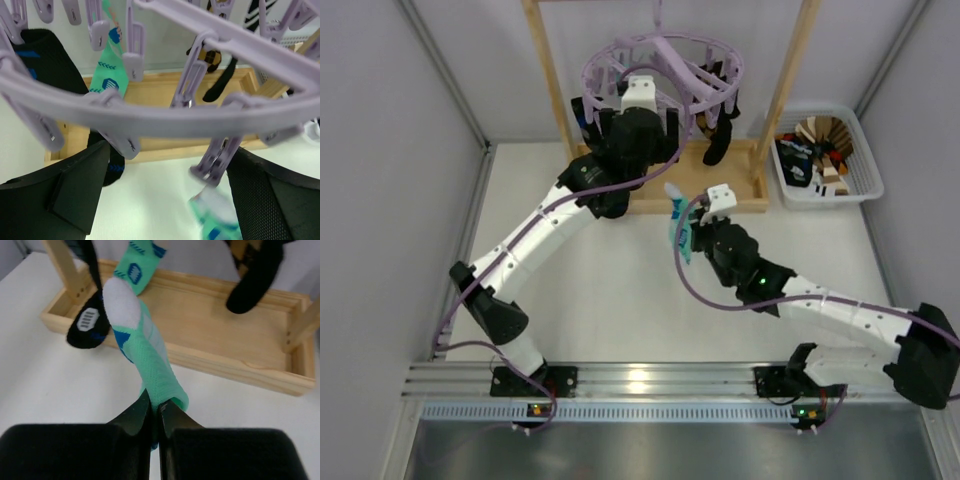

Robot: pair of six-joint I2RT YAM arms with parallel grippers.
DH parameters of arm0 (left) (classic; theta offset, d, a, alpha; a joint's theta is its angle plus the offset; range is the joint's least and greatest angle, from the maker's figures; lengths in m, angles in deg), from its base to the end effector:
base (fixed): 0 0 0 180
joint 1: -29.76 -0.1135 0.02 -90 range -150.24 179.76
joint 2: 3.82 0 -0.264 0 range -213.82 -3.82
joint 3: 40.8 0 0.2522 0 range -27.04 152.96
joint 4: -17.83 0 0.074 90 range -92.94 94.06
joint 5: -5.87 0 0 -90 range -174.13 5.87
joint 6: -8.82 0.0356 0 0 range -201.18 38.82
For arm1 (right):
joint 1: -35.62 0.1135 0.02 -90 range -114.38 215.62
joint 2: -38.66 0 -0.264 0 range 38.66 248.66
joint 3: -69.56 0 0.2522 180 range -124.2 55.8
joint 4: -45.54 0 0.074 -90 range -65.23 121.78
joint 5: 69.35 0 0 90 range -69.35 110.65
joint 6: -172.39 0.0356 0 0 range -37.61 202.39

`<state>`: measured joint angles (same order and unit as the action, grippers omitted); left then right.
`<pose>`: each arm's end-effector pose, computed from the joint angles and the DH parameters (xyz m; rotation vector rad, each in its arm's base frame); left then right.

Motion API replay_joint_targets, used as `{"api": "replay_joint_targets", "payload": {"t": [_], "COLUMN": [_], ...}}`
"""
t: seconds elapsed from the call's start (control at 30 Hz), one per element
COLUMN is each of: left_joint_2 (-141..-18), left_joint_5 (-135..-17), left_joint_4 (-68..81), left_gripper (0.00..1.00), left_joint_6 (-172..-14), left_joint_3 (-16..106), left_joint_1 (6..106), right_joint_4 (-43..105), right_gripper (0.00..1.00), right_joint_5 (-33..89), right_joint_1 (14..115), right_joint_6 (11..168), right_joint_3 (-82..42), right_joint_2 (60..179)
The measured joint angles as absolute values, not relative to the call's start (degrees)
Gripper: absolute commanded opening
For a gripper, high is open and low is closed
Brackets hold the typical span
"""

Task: Remove the socks clipped to the hanger

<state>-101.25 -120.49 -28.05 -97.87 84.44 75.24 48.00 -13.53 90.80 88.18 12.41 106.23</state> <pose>0.2779 -0.2524 0.4611 0.0316 1.8261 -0.1659 0.1705 0.2100 0.2976 -0.2860 1.6695 0.2886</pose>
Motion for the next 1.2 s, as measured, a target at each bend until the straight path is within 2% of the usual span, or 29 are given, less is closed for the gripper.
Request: {"api": "replay_joint_targets", "payload": {"t": [0.2,0.4,0.63,0.83,0.93,1.0,1.07,1.2], "left_joint_2": [-92.0,-78.2,-63.2,-54.8,-51.0,-49.0,-47.0,-44.6], "left_joint_5": [-118.1,-118.7,-120.6,-118.2,-115.2,-113.5,-112.1,-110.4], "left_joint_4": [-28.0,-27.3,-29.5,-31.9,-32.4,-32.8,-33.2,-33.7], "left_gripper": [0.98,0.98,0.98,0.98,0.98,0.98,0.98,0.98], "left_joint_6": [-100.1,-102.1,-103.8,-104.0,-103.5,-103.5,-103.4,-103.4], "left_joint_3": [76.0,62.0,47.3,43.4,41.0,39.0,37.0,34.0], "left_joint_1": [75.2,75.2,74.9,74.6,74.6,74.6,74.6,74.6], "right_joint_4": [30.2,19.1,15.9,14.2,13.7,13.3,11.4,7.5], "right_gripper": [0.0,0.0,0.0,0.0,0.03,0.32,0.7,0.82], "right_joint_5": [-11.5,-5.4,1.7,4.4,5.4,5.8,5.9,6.2], "right_joint_1": [77.6,60.9,42.0,33.6,30.0,28.6,27.7,26.9], "right_joint_6": [91.3,91.6,91.6,91.6,91.6,91.8,91.5,90.4], "right_joint_3": [9.0,0.3,-12.3,-27.2,-36.3,-41.5,-47.6,-59.2], "right_joint_2": [98.2,98.8,110.1,125.5,133.8,138.4,143.3,151.7]}}
